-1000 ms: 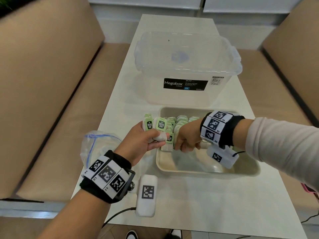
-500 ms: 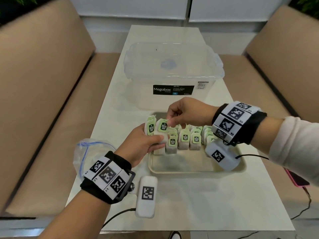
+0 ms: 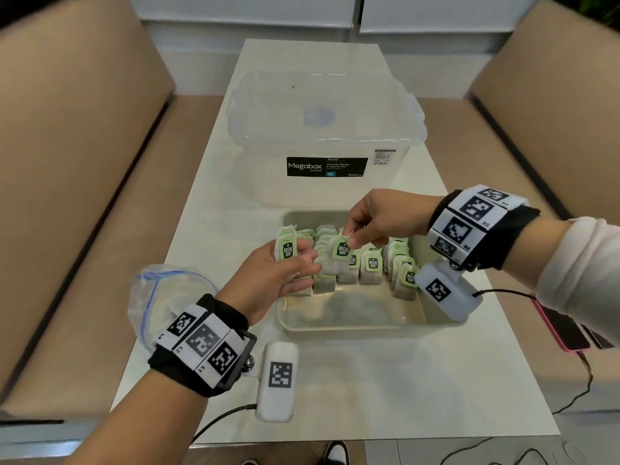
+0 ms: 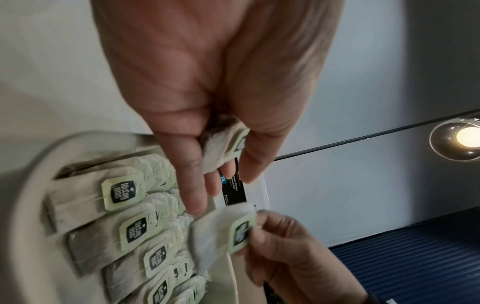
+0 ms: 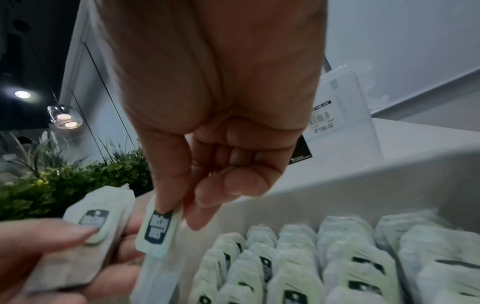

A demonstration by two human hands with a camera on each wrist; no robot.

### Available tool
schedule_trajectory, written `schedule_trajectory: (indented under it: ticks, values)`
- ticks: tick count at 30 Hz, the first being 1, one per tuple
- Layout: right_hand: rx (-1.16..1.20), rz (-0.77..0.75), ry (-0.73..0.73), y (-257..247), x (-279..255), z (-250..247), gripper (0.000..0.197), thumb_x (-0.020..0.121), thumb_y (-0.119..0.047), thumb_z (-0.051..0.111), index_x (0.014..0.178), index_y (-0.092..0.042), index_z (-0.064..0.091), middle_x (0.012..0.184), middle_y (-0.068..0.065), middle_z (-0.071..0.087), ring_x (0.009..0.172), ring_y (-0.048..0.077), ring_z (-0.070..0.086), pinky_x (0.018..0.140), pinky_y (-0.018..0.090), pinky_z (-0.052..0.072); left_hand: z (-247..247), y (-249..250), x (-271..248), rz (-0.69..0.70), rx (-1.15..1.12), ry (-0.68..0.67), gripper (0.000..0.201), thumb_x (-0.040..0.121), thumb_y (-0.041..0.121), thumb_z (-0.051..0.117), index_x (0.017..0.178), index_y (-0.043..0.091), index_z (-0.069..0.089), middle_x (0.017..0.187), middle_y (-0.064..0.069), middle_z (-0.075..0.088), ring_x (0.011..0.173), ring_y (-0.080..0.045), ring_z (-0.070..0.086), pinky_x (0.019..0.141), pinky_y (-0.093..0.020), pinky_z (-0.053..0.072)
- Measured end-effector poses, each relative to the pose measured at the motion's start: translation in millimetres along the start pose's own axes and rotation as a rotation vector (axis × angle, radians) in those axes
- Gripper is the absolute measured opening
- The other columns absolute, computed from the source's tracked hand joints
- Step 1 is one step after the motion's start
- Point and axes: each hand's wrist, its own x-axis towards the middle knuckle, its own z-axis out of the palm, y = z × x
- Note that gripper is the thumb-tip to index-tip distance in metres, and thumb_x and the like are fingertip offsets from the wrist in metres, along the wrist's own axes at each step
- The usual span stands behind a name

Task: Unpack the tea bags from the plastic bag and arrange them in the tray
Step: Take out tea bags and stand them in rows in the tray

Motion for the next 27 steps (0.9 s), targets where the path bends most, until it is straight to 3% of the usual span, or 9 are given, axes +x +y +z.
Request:
schedule_trajectory:
  ticks: [6, 11, 17, 21, 27]
  values:
    - [-0.255, 0.125, -0.156, 18.9, 19.9, 16.9, 0.008, 0.083, -0.016, 0.069, 0.076, -0.019, 0.066, 0.049, -0.014, 0.06, 0.039, -0.002, 0.05, 0.056, 0.017, 0.045, -0.2, -3.3, 2.7, -0.028, -0.01, 0.022, 0.022, 0.092, 0.004, 0.05, 0.113, 0.007, 0.056, 0.108, -0.007, 0.067, 0.096, -0.018, 0.068, 0.079, -0.028, 0.057]
    - [-0.382, 0.173, -0.238, 26.1, 39.1, 31.3, 0.016, 0.081, -0.009, 0.067, 0.07, -0.02, 0.061, 0.061, -0.006, 0.06, 0.047, 0.009, 0.053, 0.054, 0.019, 0.046, -0.7, -3.9, 3.7, -0.032, -0.008, 0.027, 0.024, 0.092, 0.004, 0.049, 0.115, 0.006, 0.054, 0.109, -0.007, 0.067, 0.098, -0.018, 0.068, 0.081, -0.029, 0.056]
    - [-0.471, 0.187, -0.189, 28.2, 48.8, 32.5, 0.018, 0.083, -0.009, 0.061, 0.07, -0.02, 0.057, 0.063, -0.006, 0.062, 0.047, 0.009, 0.055, 0.05, 0.018, 0.045, -2.0, -4.6, 3.2, -0.034, -0.005, 0.024, 0.024, 0.093, 0.004, 0.048, 0.116, 0.006, 0.054, 0.111, -0.008, 0.067, 0.098, -0.016, 0.068, 0.08, -0.029, 0.056]
    - [-0.453, 0.208, -0.149, 31.1, 48.6, 32.4, 0.009, 0.082, -0.009, 0.062, 0.079, -0.017, 0.06, 0.063, -0.005, 0.063, 0.044, 0.009, 0.054, 0.05, 0.018, 0.046, -2.5, -4.8, 3.6, -0.036, -0.007, 0.021, 0.024, 0.093, 0.004, 0.048, 0.115, 0.006, 0.055, 0.11, -0.007, 0.067, 0.098, -0.017, 0.068, 0.08, -0.029, 0.057]
    - [-0.494, 0.179, -0.111, 27.3, 38.5, 21.2, 0.011, 0.084, -0.022, 0.065, 0.091, -0.014, 0.064, 0.076, -0.003, 0.065, 0.052, 0.007, 0.053, 0.051, 0.018, 0.043, -2.8, -4.8, 3.0, -0.036, -0.019, 0.021, 0.022, 0.092, 0.003, 0.048, 0.113, 0.008, 0.054, 0.108, -0.007, 0.068, 0.097, -0.017, 0.069, 0.079, -0.029, 0.057]
